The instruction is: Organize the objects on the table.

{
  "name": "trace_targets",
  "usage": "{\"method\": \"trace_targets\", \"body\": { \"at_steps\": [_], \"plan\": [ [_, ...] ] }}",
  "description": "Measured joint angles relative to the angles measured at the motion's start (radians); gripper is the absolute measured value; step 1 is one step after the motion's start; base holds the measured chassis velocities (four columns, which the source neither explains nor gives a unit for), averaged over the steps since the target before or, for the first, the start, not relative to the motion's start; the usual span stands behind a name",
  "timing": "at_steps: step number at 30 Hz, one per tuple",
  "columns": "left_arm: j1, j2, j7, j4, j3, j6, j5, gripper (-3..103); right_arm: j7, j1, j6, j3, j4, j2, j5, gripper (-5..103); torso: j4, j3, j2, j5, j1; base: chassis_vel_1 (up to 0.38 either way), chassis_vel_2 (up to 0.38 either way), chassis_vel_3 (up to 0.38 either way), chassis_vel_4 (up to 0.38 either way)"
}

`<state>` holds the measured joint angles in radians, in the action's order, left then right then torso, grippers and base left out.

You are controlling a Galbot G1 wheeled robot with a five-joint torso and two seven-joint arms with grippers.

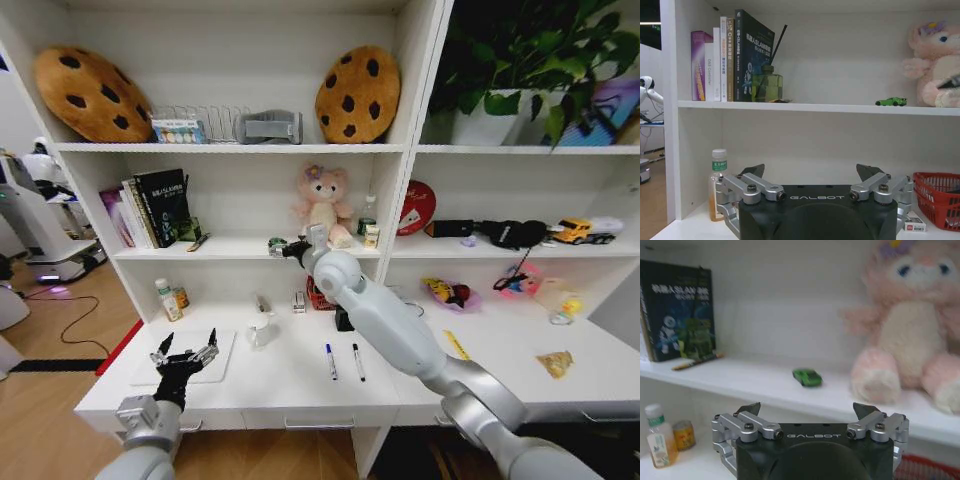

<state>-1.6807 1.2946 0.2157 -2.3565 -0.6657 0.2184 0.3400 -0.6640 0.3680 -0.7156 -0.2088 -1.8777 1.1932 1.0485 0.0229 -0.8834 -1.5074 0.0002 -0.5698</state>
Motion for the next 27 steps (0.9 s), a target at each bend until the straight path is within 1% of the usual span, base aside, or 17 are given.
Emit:
{"method": "trace_targets", "body": {
  "at_steps": [5, 6, 8, 9, 10, 11, 12, 13, 14, 16, 17, 18, 20, 22, 23, 27],
  "plan": [
    [0.0, 0.0, 0.0, 0.0, 0.0, 0.0, 0.0, 100, -0.005, 0.099, 0.0, 0.042, -0.038, -0.068, -0.002, 100, 0.0007, 0.0, 0.0, 0.0002, 0.0, 0.0, 0.0, 0.0, 0.0],
    [0.0, 0.0, 0.0, 0.0, 0.0, 0.0, 0.0, 100, -0.005, 0.099, 0.0, 0.042, -0.038, -0.068, -0.002, 100, 0.0007, 0.0, 0.0, 0.0002, 0.0, 0.0, 0.0, 0.0, 0.0],
    [0.0, 0.0, 0.0, 0.0, 0.0, 0.0, 0.0, 100, -0.006, 0.175, 0.004, 0.086, -0.061, -0.114, -0.015, 100, 0.0009, 0.0, 0.0, 0.0003, 0.0, 0.0, 0.0, 0.0, 0.0],
    [0.0, 0.0, -0.001, 0.0, 0.0, 0.0, 0.0, 100, 0.021, 0.297, 0.022, 0.164, -0.084, -0.169, -0.066, 100, 0.0009, 0.0, 0.0, 0.0003, 0.0, 0.0, 0.0, 0.0, 0.0],
    [0.0, 0.0, 0.0, 0.0, 0.0, 0.0, 0.0, 100, 0.073, 0.419, 0.042, 0.247, -0.092, -0.19, -0.138, 100, 0.0005, 0.0, 0.0, -0.0004, 0.0, 0.0, 0.0, 0.0, 0.0],
    [0.0, 0.0, 0.0, 0.0, 0.0, 0.0, 0.0, 100, 0.073, 0.419, 0.042, 0.247, -0.092, -0.19, -0.138, 100, 0.0005, 0.0, 0.0, -0.0004, 0.0, 0.0, 0.0, 0.0, 0.0],
    [0.0, 0.0, 0.0, 0.0, 0.0, 0.0, 0.0, 100, 0.121, 0.538, 0.064, 0.313, -0.093, -0.192, -0.222, 100, 0.0008, 0.0, 0.0, 0.0008, 0.0, 0.0, 0.0, 0.0, 0.0],
    [0.0, 0.0, 0.0, 0.0, 0.0, 0.0, 0.0, 100, 0.143, 0.597, 0.08, 0.352, -0.09, -0.186, -0.273, 100, 0.0006, 0.0, 0.0, -0.0001, 0.0, 0.0, 0.0, 0.0, 0.0],
    [0.0, 0.0, 0.0, 0.0, 0.0, 0.0, 0.0, 100, 0.21, 0.705, 0.114, 0.418, -0.072, -0.15, -0.383, 100, 0.0004, 0.0, 0.0, -0.0002, 0.0, 0.0, 0.0, 0.0, 0.0],
    [0.0, 0.0, 0.0, 0.0, 0.0, 0.0, 0.0, 100, 0.248, 0.759, 0.13, 0.444, -0.048, -0.1, -0.438, 100, 0.0005, 0.0, 0.0, -0.0002, 0.0, 0.0, 0.0, 0.0, 0.0],
    [0.0, 0.0, 0.0, 0.0, 0.0, 0.0, 0.0, 100, 0.248, 0.759, 0.13, 0.444, -0.048, -0.1, -0.438, 100, 0.0005, 0.0, 0.0, -0.0002, 0.0, 0.0, 0.0, 0.0, 0.0],
    [0.0, 0.0, 0.0, 0.0, 0.0, 0.0, 0.0, 100, 0.254, 0.77, 0.133, 0.446, -0.042, -0.084, -0.446, 100, 0.0005, 0.0, 0.0, -0.0001, 0.0, 0.0, 0.0, 0.0, 0.0],
    [0.0, 0.0, 0.0, 0.0, 0.0, 0.0, 0.0, 100, 0.272, 0.784, 0.137, 0.441, -0.013, -0.026, -0.452, 100, 0.0003, 0.0, 0.0, -0.0003, 0.0, 0.0, 0.0, 0.0, 0.0],
    [0.0, 0.0, 0.0, 0.0, 0.0, 0.0, 0.0, 100, 0.281, 0.764, 0.137, 0.419, 0.018, 0.011, -0.452, 100, 0.0003, 0.0, 0.0, -0.0004, 0.0, 0.0, 0.0, 0.0, 0.0],
    [0.0, 0.0, 0.0, 0.0, 0.0, 0.0, 0.0, 100, 0.281, 0.764, 0.137, 0.419, 0.018, 0.011, -0.452, 100, 0.0003, 0.0, 0.0, -0.0004, 0.0, 0.0, 0.0, 0.0, 0.0],
    [0.0, 0.0, 0.0, 0.0, 0.0, 0.0, 0.0, 100, 0.258, 0.68, 0.14, 0.36, 0.106, 0.068, -0.451, 100, 0.0, 0.0, 0.0, -0.0004, 0.0, 0.0, 0.0, 0.0, 0.0]
  ]
}}
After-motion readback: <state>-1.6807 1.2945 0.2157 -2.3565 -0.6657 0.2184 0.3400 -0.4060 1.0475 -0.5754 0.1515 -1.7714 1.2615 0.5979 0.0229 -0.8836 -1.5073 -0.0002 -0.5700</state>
